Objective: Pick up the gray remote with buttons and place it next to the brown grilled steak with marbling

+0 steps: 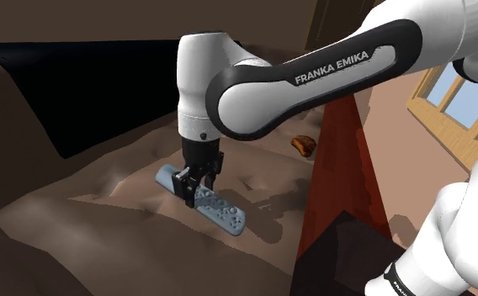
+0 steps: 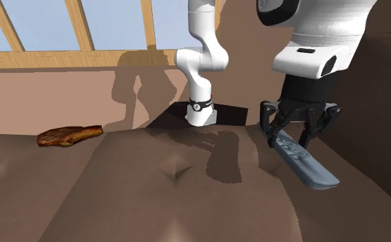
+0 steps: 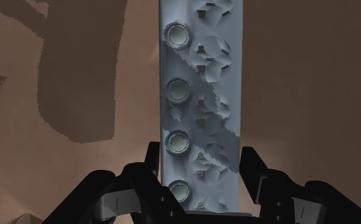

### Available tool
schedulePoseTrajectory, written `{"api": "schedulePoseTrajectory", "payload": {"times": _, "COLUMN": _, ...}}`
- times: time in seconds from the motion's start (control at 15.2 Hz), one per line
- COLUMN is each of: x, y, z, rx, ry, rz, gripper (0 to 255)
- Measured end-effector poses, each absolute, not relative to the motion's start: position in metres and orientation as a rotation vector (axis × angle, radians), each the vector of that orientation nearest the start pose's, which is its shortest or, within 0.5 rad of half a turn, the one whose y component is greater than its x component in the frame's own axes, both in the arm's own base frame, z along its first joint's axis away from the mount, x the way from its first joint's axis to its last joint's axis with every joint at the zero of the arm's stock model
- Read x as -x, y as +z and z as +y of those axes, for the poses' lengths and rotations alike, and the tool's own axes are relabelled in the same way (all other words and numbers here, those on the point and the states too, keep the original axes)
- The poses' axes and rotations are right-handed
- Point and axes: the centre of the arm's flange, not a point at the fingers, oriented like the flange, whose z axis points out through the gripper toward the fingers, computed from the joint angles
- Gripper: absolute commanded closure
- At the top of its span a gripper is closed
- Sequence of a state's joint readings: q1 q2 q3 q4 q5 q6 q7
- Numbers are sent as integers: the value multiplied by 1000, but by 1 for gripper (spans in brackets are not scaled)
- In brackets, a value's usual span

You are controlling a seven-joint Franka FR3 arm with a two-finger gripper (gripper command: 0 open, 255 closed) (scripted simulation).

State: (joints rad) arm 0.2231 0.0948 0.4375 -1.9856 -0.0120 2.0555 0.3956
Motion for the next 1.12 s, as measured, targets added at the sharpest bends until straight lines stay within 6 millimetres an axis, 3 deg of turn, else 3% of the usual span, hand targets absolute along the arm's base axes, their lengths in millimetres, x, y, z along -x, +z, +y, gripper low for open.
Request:
{"api": "schedulePoseTrajectory", "payload": {"times": 0.46, "x": -456, "y": 452, "z": 342, "rx": 3096, "ry": 45, "rz": -420, "gripper": 255}}
{"api": "schedulePoseTrajectory", "payload": {"times": 1.12, "x": -509, "y": 456, "z": 228, "rx": 3096, "ry": 45, "rz": -417, "gripper": 255}}
